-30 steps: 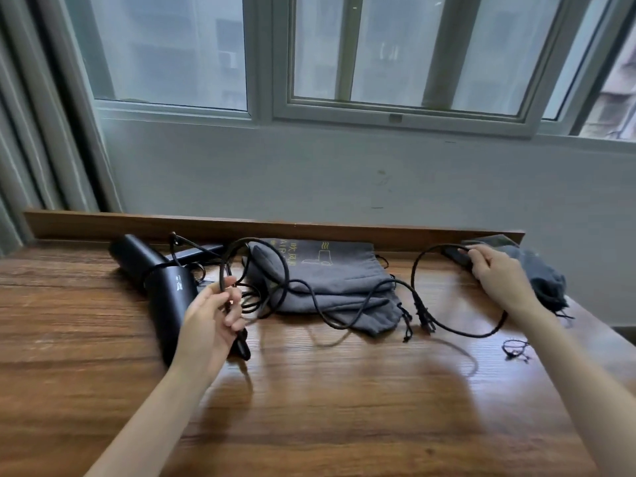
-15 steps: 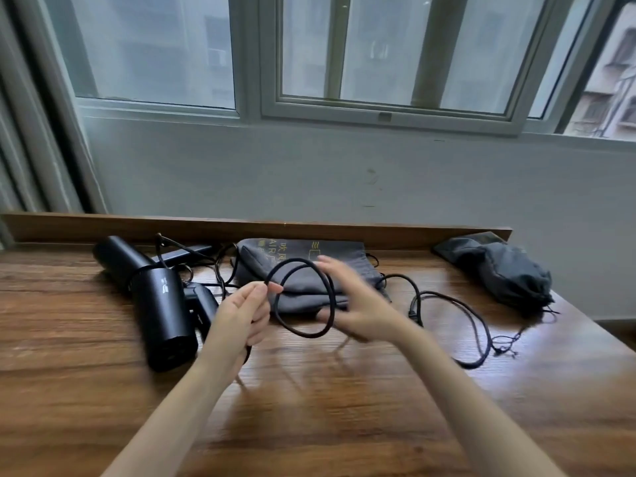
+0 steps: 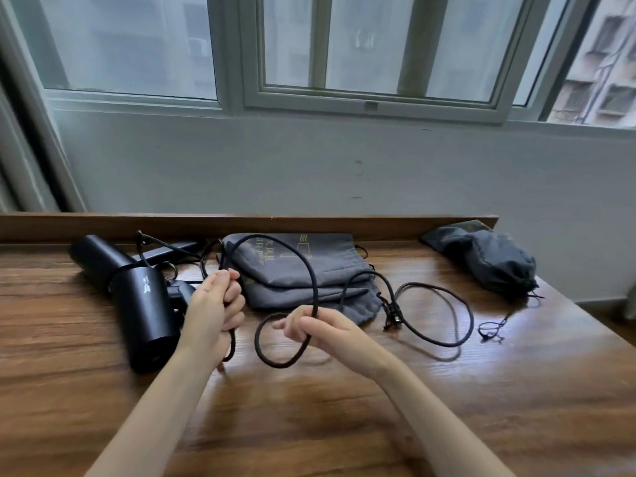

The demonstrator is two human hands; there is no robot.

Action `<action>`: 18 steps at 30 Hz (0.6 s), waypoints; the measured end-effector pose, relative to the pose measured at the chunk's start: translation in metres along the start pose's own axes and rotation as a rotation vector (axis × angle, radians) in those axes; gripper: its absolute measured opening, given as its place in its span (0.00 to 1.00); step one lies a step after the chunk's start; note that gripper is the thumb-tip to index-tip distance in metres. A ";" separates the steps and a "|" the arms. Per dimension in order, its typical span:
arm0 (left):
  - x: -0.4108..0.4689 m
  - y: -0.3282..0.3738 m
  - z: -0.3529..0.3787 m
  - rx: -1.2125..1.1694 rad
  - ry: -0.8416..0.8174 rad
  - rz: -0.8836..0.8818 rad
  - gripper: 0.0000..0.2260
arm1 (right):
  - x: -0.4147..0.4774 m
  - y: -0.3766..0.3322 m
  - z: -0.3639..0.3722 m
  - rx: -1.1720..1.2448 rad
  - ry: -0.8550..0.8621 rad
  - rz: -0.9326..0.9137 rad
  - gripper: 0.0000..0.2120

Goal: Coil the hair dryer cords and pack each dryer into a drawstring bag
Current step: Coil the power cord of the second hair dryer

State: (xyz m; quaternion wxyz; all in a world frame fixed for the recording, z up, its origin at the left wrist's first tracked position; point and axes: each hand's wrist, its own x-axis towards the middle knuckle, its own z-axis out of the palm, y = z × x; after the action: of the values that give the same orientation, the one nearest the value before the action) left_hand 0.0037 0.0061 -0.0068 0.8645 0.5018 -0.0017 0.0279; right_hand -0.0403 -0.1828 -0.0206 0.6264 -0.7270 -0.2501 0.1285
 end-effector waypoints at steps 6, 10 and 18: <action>0.008 0.002 -0.002 -0.005 0.018 -0.019 0.13 | -0.009 0.006 -0.065 -0.217 0.400 0.009 0.17; 0.009 -0.002 0.005 0.126 -0.005 -0.079 0.13 | -0.031 0.009 -0.112 -0.764 0.541 -0.042 0.18; 0.005 -0.009 0.015 0.217 -0.023 -0.218 0.14 | -0.074 0.017 -0.151 -1.164 0.696 0.006 0.27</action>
State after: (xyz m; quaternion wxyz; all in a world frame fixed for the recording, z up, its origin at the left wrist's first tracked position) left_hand 0.0093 -0.0108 -0.0071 0.8030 0.5899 0.0459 -0.0718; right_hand -0.0237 -0.3512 -0.0192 0.1764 -0.9456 -0.0602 -0.2667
